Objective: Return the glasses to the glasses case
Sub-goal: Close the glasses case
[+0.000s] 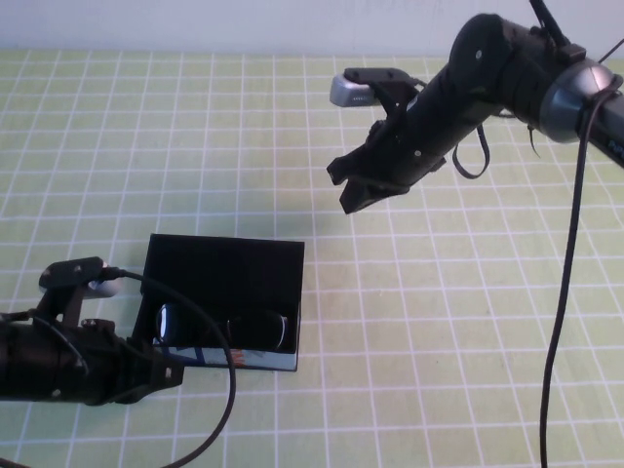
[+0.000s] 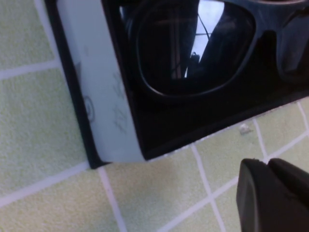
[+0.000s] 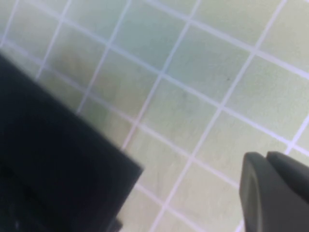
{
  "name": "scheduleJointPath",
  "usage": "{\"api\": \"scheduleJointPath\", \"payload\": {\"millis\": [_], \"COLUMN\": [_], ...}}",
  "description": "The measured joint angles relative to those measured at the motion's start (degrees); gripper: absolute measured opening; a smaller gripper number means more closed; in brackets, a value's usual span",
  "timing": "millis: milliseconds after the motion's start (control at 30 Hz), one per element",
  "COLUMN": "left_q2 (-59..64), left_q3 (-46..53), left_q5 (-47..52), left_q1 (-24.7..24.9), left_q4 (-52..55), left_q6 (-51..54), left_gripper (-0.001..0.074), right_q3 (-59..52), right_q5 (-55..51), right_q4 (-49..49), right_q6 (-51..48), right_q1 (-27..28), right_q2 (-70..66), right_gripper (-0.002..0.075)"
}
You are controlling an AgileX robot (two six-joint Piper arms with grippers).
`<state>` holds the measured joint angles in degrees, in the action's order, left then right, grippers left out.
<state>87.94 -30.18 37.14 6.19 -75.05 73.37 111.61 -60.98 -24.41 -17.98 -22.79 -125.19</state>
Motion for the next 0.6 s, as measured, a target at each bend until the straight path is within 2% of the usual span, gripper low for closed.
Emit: {"api": "scheduleJointPath", "payload": {"millis": [367, 600], "left_q2": [0.35, 0.85], "left_q3": [-0.13, -0.13], "left_q5": [-1.19, -1.19], "left_q1": [0.00, 0.00], "left_q4": [-0.25, -0.25], "left_q6": [0.56, 0.67], "left_gripper": [-0.0002, -0.0002], "right_q3": [0.00, 0.00], "right_q5": [0.63, 0.63], "right_q4": [-9.63, -12.51], "right_q6": [-2.09, -3.97], "right_q1": [0.94, 0.94], "right_q2": [-6.96, -8.93], "right_gripper": [-0.0011, -0.0011]}}
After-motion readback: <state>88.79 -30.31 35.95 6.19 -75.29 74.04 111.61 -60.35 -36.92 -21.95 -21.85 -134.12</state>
